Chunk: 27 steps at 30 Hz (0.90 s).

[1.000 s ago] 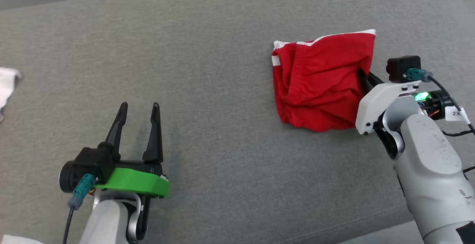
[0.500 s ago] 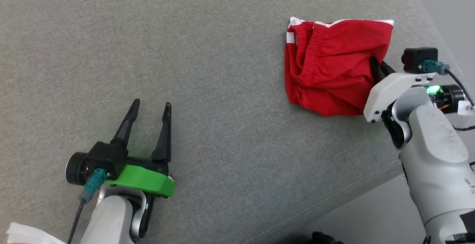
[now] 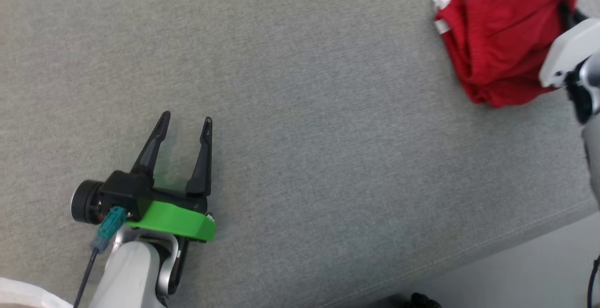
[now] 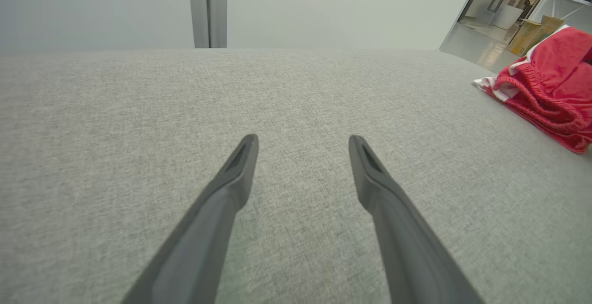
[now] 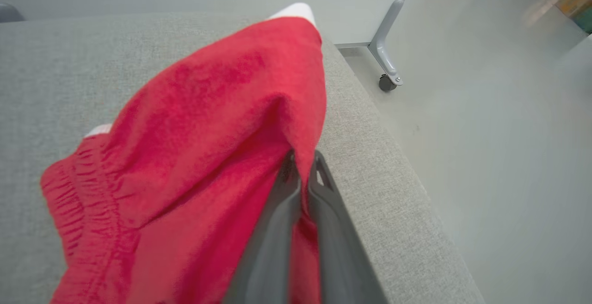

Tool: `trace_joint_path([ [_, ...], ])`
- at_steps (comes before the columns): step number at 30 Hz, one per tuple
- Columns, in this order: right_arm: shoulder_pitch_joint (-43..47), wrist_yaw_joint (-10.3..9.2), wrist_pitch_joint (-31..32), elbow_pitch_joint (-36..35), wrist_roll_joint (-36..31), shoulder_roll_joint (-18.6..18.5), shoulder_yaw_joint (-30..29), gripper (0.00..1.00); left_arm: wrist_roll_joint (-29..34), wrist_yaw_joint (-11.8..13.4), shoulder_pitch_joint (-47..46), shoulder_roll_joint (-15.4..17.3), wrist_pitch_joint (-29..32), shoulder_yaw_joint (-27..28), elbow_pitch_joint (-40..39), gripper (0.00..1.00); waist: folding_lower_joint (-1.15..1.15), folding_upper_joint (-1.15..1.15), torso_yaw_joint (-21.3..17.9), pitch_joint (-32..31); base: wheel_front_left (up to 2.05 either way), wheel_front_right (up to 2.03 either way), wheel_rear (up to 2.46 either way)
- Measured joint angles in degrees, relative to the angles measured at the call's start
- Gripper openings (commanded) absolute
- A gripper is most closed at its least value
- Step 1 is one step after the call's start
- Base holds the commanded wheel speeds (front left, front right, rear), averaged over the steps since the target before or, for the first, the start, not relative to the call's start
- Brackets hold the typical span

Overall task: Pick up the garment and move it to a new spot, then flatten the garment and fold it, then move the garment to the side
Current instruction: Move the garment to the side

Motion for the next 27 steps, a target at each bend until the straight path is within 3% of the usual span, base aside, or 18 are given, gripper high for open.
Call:
trace_joint_path([
  [7,-2.77,0.0,-2.26,3.43,-3.83,-5.2,-7.17,0.0,0.32,0.75,0.01,0.77,0.83,-0.27,-3.31,1.0,0.0,0.0,2.77,2.95,0.0,0.0,0.0],
  [8,-2.87,0.0,-2.69,3.86,-4.78,-5.53,-8.17,0.05,0.32,0.79,0.01,0.8,0.92,-0.3,-3.46,1.0,0.0,0.0,3.09,3.34,0.0,0.0,0.0],
  [9,-2.97,0.0,-3.16,4.22,-5.32,-5.52,-9.25,0.42,0.32,0.88,0.02,0.81,0.92,-0.32,-3.56,1.0,0.0,0.0,3.41,3.66,0.0,0.0,0.0],
  [10,-3.01,0.0,-3.54,4.46,-5.79,-5.42,-10.03,1.0,0.31,1.01,0.04,0.82,0.91,-0.34,-3.59,1.0,0.0,0.0,3.66,3.88,0.0,0.0,0.0],
  [18,-3.08,0.0,-10.2,3.1,-11.39,-3.3,-13.01,1.0,-0.22,1.27,0.08,0.6,0.4,-0.57,-2.82,1.0,0.0,0.0,4.34,3.46,0.0,0.0,0.0],
  [27,-3.5,0.0,-13.69,0.42,-12.5,0.86,-7.83,1.0,-1.87,1.49,0.06,-0.31,-1.19,0.41,0.18,1.0,0.0,0.0,4.65,-0.6,0.0,0.0,0.0],
])
